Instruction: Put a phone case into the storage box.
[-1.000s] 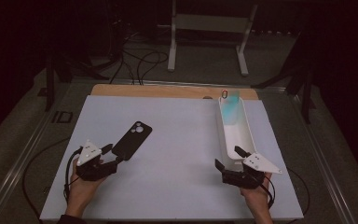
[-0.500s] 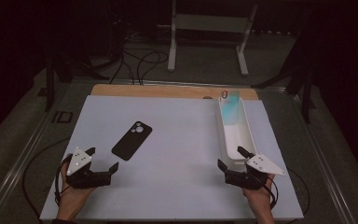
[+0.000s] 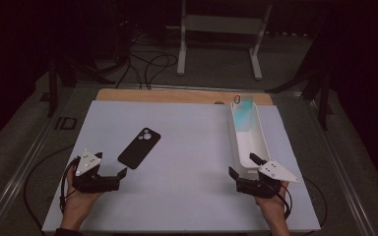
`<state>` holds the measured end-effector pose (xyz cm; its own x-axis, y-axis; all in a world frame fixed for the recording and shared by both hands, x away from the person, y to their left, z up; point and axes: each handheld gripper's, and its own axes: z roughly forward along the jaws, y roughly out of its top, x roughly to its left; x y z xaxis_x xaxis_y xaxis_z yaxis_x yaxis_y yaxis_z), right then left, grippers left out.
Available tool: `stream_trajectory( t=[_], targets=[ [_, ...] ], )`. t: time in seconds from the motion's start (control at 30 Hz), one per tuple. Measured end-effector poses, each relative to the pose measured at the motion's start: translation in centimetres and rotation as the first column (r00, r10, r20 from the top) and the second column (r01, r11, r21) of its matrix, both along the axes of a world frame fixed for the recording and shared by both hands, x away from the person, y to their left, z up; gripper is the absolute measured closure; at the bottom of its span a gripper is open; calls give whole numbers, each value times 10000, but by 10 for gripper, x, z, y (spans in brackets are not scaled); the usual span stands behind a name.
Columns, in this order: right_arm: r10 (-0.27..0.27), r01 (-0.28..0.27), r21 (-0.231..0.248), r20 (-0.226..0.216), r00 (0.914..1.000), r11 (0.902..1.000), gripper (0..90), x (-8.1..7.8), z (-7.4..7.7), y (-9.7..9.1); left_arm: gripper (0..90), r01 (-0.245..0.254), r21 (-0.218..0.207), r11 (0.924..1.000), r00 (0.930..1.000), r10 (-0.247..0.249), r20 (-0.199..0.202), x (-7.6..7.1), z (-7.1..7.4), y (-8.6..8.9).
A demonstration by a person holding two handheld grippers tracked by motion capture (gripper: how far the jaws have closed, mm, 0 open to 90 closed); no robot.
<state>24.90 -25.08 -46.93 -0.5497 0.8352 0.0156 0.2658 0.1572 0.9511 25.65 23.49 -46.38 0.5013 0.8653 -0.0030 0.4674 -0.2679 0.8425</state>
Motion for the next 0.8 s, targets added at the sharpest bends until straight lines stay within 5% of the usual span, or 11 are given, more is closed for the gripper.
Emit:
stream_trajectory(
  t=[0.33, 0.8],
  targets=[
    [45, -45, -28, -47, 10000, 10000, 102, 2, -1, 1, 8, 135, 584, 9982, 9964, -86, -840, 29, -7, -9],
    [76, -76, 13, -80, 9999, 10000, 102, 2, -1, 1, 10, 717, 1254, 9895, 9760, -437, -2136, 73, -24, -28]
  ],
)
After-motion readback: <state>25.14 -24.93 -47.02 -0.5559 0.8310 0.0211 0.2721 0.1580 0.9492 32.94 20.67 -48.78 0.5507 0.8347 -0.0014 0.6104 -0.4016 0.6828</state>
